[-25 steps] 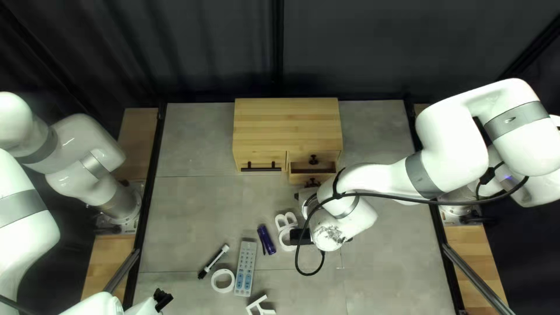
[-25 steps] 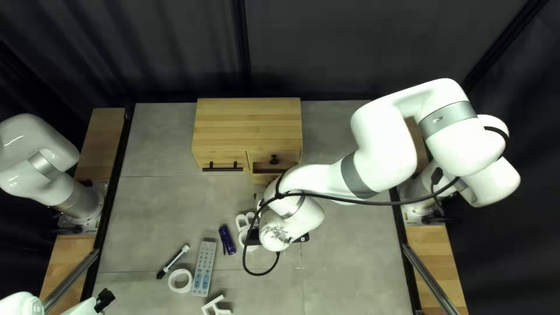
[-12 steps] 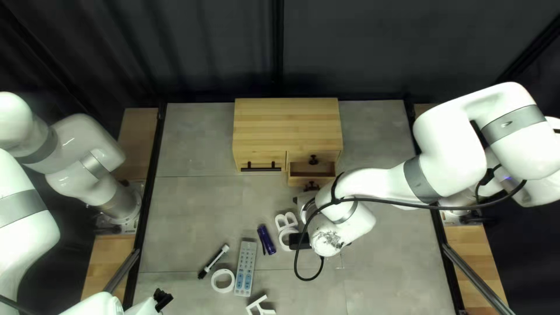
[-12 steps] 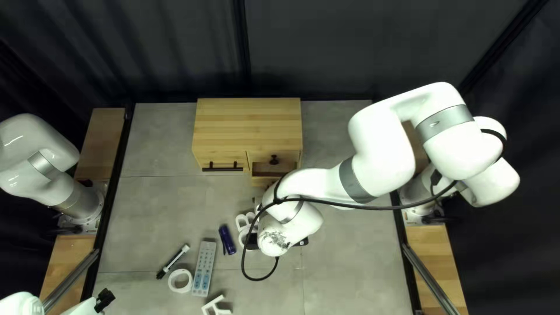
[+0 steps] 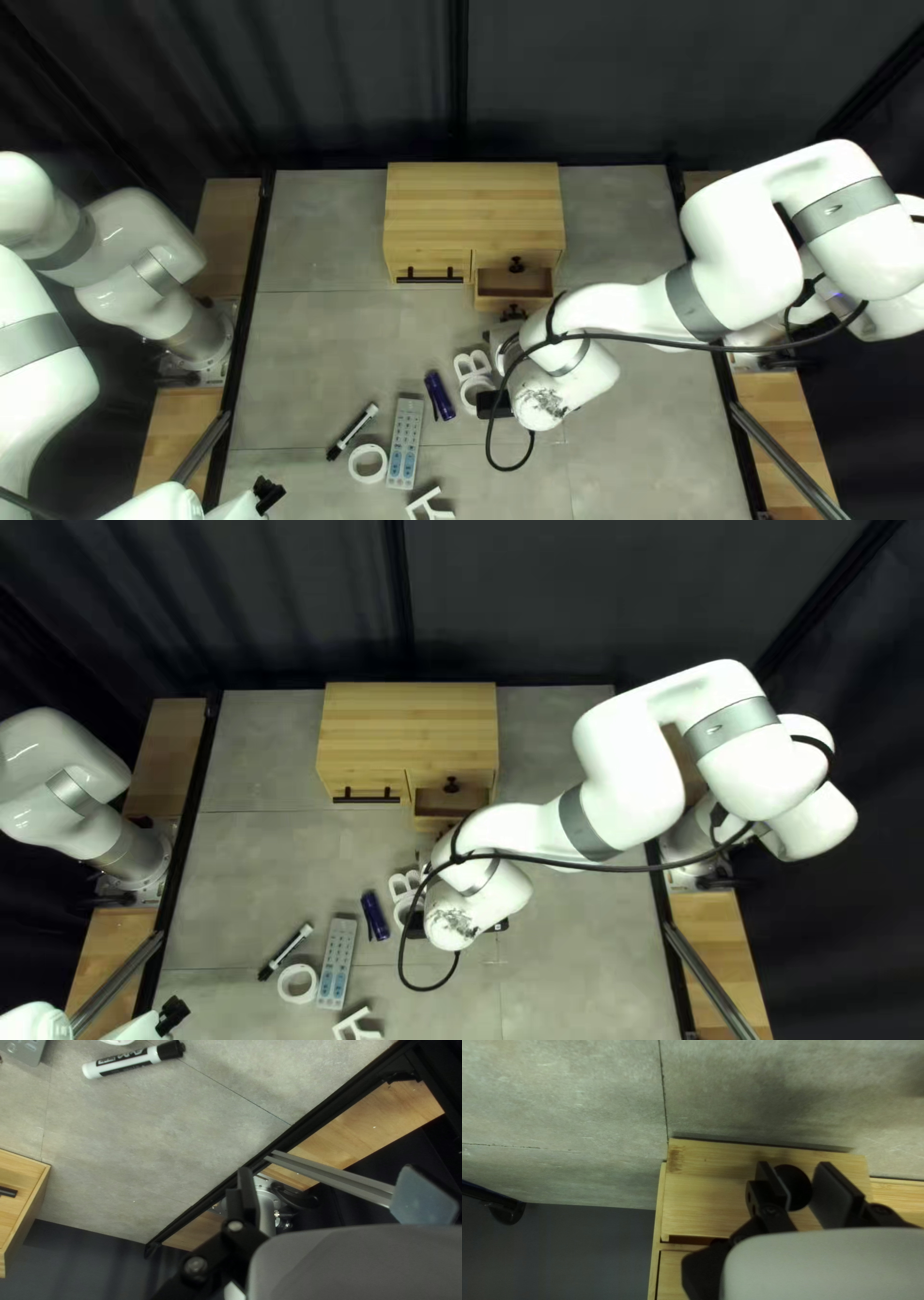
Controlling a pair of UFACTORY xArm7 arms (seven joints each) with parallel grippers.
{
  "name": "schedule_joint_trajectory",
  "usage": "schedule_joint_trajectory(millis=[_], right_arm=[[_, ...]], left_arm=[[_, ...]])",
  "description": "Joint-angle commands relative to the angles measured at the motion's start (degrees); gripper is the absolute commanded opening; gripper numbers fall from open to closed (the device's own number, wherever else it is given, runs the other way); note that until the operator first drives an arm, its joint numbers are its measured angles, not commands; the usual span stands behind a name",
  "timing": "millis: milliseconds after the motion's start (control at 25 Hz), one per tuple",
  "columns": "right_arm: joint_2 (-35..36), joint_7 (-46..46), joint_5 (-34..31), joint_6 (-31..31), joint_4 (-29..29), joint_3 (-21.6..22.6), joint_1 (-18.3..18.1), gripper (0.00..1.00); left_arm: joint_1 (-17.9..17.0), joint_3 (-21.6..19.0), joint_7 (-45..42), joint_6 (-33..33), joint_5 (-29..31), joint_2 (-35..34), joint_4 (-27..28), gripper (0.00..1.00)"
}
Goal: Open drawers and place objects into drawer and close
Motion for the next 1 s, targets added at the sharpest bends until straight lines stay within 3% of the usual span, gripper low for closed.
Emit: schedule_joint_trajectory(millis=[40,1000], right_arm=[[0.2,0.2,0.2,0.1,0.2,0.2,0.2,0.04],[1.0,-0.4,1.3,1.6,1.9,1.3,1.2,0.04]], left_arm=[[0.0,0.0,0.0,0.0,0.0,0.0,0.0,1.00],[0.0,0.0,0.0,0.0,0.0,0.0,0.0,1.00]])
